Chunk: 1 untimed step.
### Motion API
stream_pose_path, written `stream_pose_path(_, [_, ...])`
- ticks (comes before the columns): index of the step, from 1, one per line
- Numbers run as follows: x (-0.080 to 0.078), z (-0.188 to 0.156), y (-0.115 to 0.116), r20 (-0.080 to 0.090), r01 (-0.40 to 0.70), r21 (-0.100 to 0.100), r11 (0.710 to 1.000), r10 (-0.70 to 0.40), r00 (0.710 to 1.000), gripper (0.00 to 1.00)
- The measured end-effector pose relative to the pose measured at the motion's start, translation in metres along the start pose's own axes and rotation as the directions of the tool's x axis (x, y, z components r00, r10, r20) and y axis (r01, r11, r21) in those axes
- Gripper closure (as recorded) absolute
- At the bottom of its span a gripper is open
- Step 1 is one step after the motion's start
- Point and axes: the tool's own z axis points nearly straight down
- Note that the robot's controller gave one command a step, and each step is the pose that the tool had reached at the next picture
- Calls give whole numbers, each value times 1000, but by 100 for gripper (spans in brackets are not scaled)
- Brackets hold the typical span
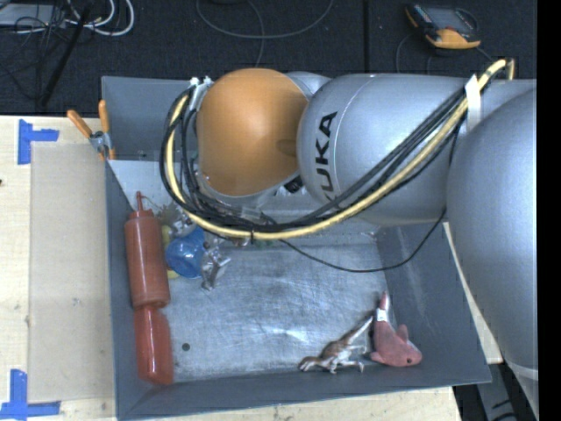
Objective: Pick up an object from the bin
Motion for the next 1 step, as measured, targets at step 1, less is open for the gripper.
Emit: stream_pose_path(1, [-1, -10, -12, -1, 5, -4, 1000, -5, 1000, 100])
